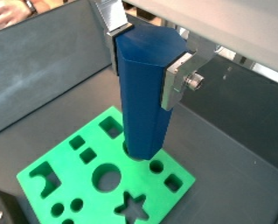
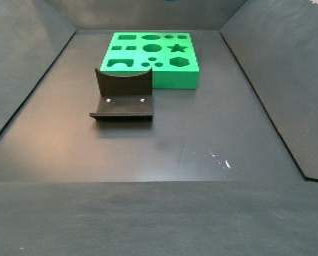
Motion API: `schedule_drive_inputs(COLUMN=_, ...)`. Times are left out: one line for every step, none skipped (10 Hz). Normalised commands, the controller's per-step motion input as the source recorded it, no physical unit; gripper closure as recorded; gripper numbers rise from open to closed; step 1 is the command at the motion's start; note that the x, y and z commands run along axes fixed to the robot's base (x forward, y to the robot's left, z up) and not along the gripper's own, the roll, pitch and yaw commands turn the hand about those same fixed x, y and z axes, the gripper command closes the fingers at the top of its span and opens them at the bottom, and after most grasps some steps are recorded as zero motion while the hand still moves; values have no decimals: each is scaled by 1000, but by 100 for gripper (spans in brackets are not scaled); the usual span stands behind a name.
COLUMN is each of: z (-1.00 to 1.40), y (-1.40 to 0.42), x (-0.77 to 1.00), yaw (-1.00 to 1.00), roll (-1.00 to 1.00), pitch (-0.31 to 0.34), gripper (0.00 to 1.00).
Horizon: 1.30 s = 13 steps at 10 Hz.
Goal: Insert the hexagon object.
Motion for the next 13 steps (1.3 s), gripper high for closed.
schedule_drive_inputs(z=-566, y=851, x=-111, yaw=83, roll=-274, pitch=-67, gripper=100)
schedule_drive_inputs(z=-514, y=789, x=-123, yaw=143, roll=-307, pitch=-49, gripper=100)
schedule_drive_inputs(z=-263, y=797, x=-120, yaw=131, roll=-281, pitch=0, gripper=100)
schedule_drive_inputs(z=-114, y=817, x=-103, yaw=111, roll=-266, pitch=0, gripper=100)
schedule_drive_inputs(z=-117, y=906, x=-129, yaw=66, roll=-169, pitch=0, gripper=100)
schedule_drive_inputs(z=-240, y=763, x=-109, yaw=0, roll=-29, pitch=-7, gripper=100)
schedule_drive_inputs(z=-340, y=611, x=-86, yaw=0, roll=0, pitch=-30, gripper=100)
schedule_drive_inputs(z=-411, y=509, x=-17, yaw=0, roll=0, pitch=-36, gripper=100)
schedule_drive_inputs(z=-449, y=366, x=-43, yaw=-14, roll=0, pitch=-50, gripper=100)
schedule_drive_inputs(z=-420, y=240, x=-37, yaw=-74, roll=-1, pitch=-53, gripper=100)
schedule_drive_inputs(z=-437, y=277, x=-40, yaw=-97, roll=-7, pitch=-44, gripper=100)
schedule_drive_inputs(z=-369, y=360, x=-54, yaw=-86, roll=-40, pitch=-29, gripper=100)
schedule_drive_inputs(z=-286, y=309, x=-3, yaw=-29, roll=-44, pitch=-10, gripper=100)
